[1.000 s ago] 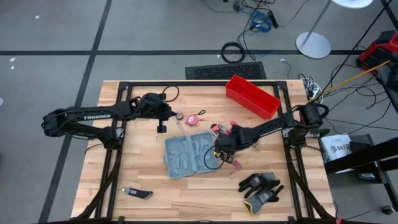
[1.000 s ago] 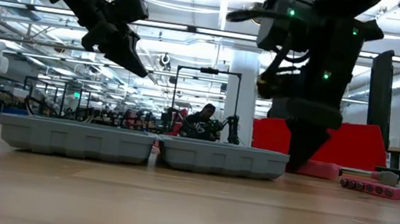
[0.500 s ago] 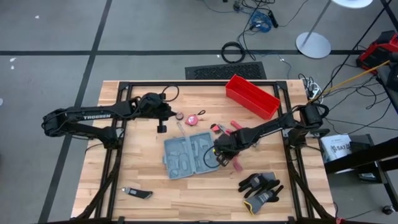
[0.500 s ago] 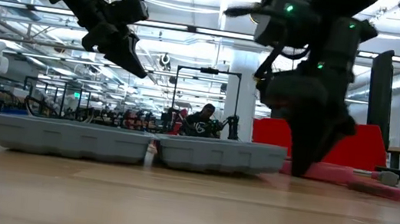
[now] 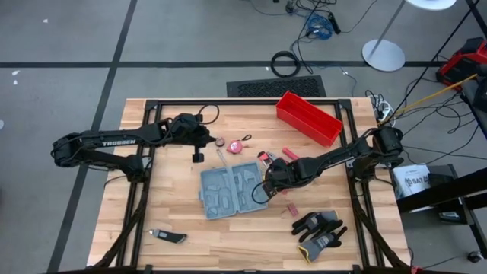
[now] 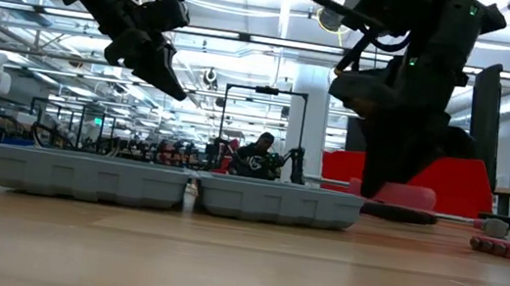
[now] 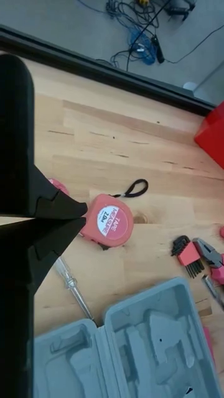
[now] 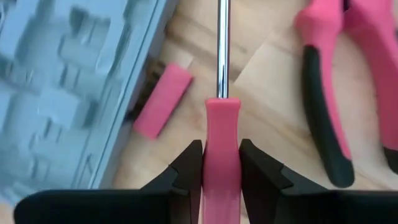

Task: Prefit tool cases
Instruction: Put the screwdriver into the toolbox

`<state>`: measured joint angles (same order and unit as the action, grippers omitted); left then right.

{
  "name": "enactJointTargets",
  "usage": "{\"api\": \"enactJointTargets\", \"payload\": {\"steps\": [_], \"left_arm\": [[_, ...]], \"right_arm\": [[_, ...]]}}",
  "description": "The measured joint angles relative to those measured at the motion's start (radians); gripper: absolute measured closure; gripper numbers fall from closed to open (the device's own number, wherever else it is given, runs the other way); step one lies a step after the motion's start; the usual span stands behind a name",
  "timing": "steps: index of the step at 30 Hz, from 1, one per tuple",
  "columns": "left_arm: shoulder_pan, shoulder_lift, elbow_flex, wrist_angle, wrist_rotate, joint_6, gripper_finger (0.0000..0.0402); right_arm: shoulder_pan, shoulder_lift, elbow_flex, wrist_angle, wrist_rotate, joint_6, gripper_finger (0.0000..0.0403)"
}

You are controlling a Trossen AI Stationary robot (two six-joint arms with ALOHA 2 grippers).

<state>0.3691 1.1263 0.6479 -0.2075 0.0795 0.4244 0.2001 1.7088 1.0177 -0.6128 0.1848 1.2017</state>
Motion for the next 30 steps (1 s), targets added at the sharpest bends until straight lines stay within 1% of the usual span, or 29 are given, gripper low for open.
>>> {"api": "enactJointTargets", "payload": {"steps": [6, 12, 15, 21, 25, 30], "left_arm": [[0.000, 0.000, 0.000, -0.028, -0.002, -0.001, 0.0400], [0.000, 0.000, 0.000, -0.050, -0.005, -0.001, 0.0400], [0.000, 0.000, 0.000, -0.058, -0.006, 0.000, 0.0400], [0.001, 0.044, 0.000, -0.073, 0.000, 0.067, 0.0400], [0.002, 0.108, 0.000, -0.048, 0.062, 0.105, 0.0400], [0.003, 0.192, 0.000, -0.026, 0.071, 0.105, 0.0400]], "right_arm": [[0.017, -0.002, 0.001, 0.003, 0.101, 0.081, 0.0327], [0.045, -0.003, 0.003, 0.004, 0.134, 0.148, 0.0327], [0.060, -0.003, 0.003, 0.028, 0.174, 0.182, 0.0327], [0.071, -0.003, 0.004, 0.231, 0.177, 0.174, 0.0327], [0.071, -0.003, 0.005, 0.358, 0.177, 0.158, 0.0327], [0.066, 0.030, 0.005, 0.505, 0.177, 0.161, 0.0327]]}}
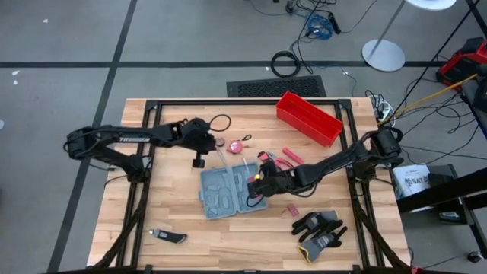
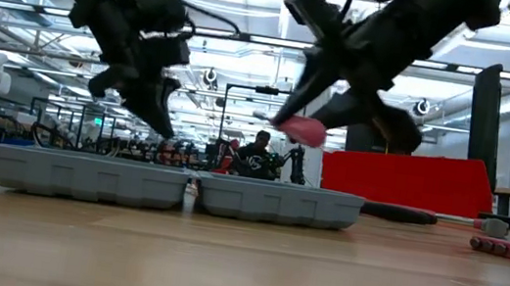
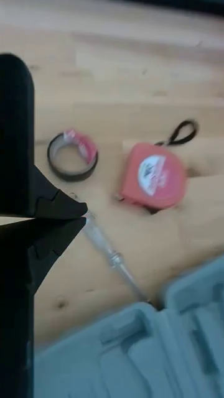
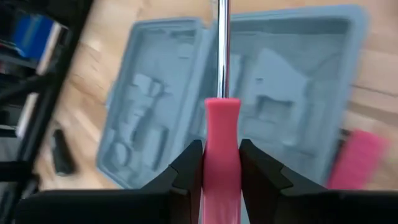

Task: Prefit tool cases
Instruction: Put the screwdriver into the toolbox

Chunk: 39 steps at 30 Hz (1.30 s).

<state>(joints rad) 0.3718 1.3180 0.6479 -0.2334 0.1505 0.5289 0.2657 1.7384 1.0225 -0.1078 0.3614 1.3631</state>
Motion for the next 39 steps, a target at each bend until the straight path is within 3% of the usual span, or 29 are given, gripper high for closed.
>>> {"api": "enactJointTargets", "payload": {"steps": [8, 11, 16, 23, 27, 39], "left_arm": [[0.001, 0.037, 0.000, 0.007, -0.058, -0.002, 0.0400], [0.002, 0.037, 0.000, 0.013, -0.062, 0.005, 0.0400], [0.002, 0.036, 0.000, 0.005, -0.063, 0.004, 0.0400], [0.003, 0.036, 0.000, -0.002, -0.063, 0.004, 0.0400], [0.003, 0.036, 0.000, -0.014, -0.063, 0.001, 0.0400], [0.002, 0.036, 0.000, -0.016, -0.060, 0.001, 0.0400]], "right_arm": [[-0.001, 0.093, 0.000, 0.206, -0.010, 0.089, 0.0327], [0.005, 0.121, 0.025, 0.195, -0.019, 0.124, 0.0327], [0.013, 0.170, 0.106, 0.095, -0.032, 0.163, 0.0327], [0.018, 0.175, 0.275, -0.292, -0.053, 0.170, 0.0327], [0.015, 0.188, 0.340, -0.399, -0.076, 0.170, 0.0327], [0.002, 0.252, 0.379, -0.421, -0.149, 0.133, 0.0327]]}}
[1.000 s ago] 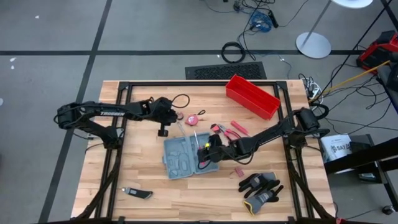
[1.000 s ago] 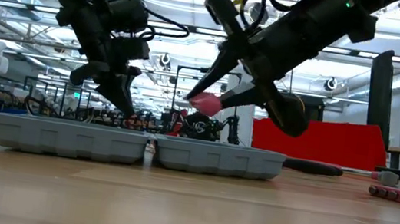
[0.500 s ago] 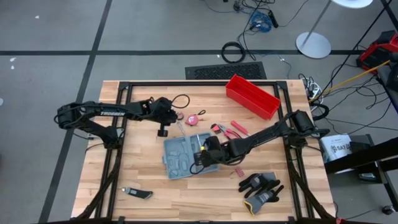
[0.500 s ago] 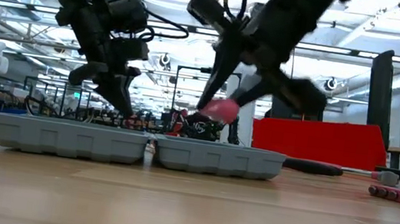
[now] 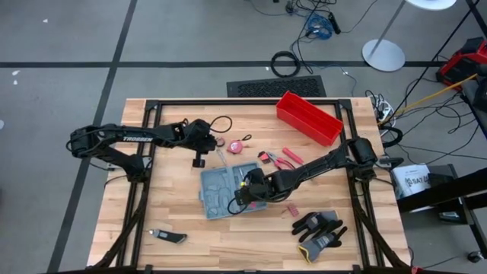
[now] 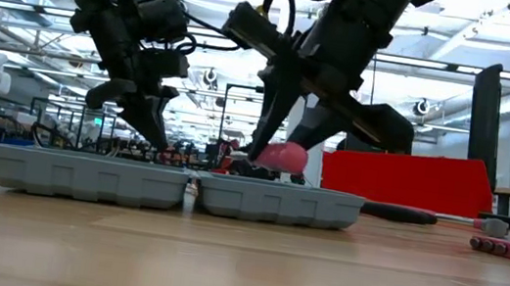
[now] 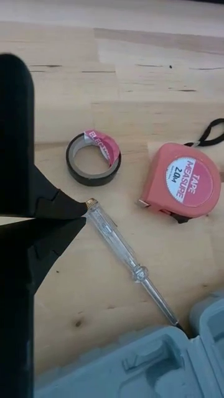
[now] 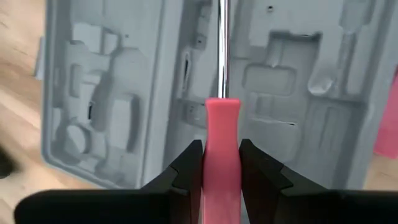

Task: Prefit tool cases
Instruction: Put the screwdriver into the toolbox

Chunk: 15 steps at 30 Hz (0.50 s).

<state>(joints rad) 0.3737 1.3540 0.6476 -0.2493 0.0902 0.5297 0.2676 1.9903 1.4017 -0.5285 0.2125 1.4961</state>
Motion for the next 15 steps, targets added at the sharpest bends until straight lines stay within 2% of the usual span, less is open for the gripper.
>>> {"api": "enactJointTargets", "payload": {"steps": [6, 15], "left_arm": [[0.000, 0.000, 0.000, -0.003, 0.003, 0.000, 0.0400], [0.000, 0.000, 0.000, -0.009, 0.007, -0.001, 0.0400]], "right_arm": [[-0.002, -0.022, 0.000, -0.105, -0.024, -0.015, 0.0327], [0.002, -0.119, 0.000, -0.310, -0.029, 0.045, 0.0327]]}}
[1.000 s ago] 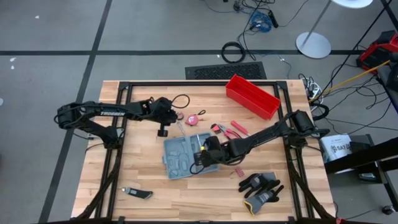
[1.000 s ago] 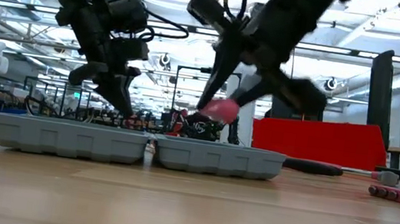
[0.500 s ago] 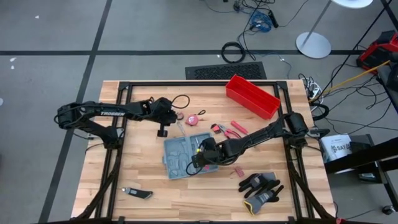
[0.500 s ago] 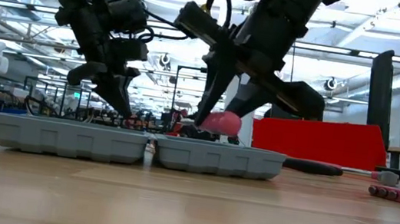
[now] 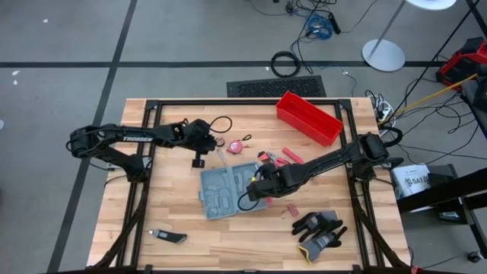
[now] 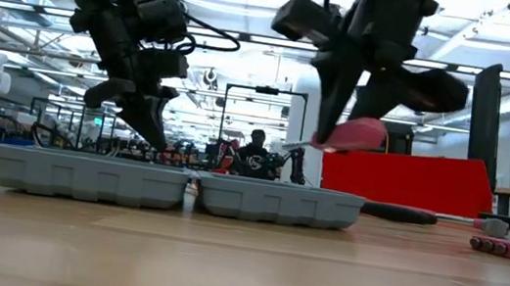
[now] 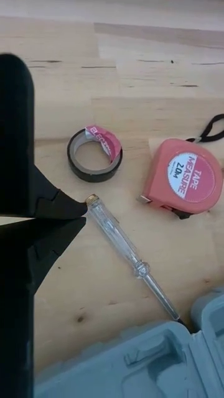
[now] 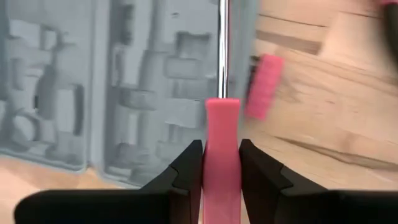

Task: Prefit tool cases
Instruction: Put the screwdriver into the toolbox

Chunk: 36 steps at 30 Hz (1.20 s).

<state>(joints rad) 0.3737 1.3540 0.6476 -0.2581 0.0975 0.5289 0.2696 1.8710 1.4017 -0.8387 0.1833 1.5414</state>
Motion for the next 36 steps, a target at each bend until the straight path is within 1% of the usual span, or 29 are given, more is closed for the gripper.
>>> {"api": "enactJointTargets", "payload": {"steps": [4, 12, 17, 23, 36], "left_arm": [[0.000, 0.000, 0.000, -0.004, 0.003, 0.000, 0.0400], [0.000, 0.000, 0.000, -0.006, 0.004, -0.003, 0.0400], [0.000, 0.000, 0.000, -0.006, 0.004, -0.003, 0.0400], [0.000, 0.000, 0.000, -0.006, 0.004, -0.003, 0.0400], [0.000, 0.000, -0.013, 0.002, 0.004, -0.006, 0.0400]], "right_arm": [[0.000, -0.001, 0.000, -0.030, -0.002, 0.012, 0.0327], [-0.002, 0.007, 0.000, -0.003, 0.004, 0.011, 0.0327], [-0.002, 0.034, 0.000, 0.020, 0.010, 0.009, 0.0327], [-0.016, 0.043, 0.000, 0.045, 0.034, -0.015, 0.0327], [-0.028, 0.052, 0.000, 0.057, 0.031, -0.030, 0.0327]]}}
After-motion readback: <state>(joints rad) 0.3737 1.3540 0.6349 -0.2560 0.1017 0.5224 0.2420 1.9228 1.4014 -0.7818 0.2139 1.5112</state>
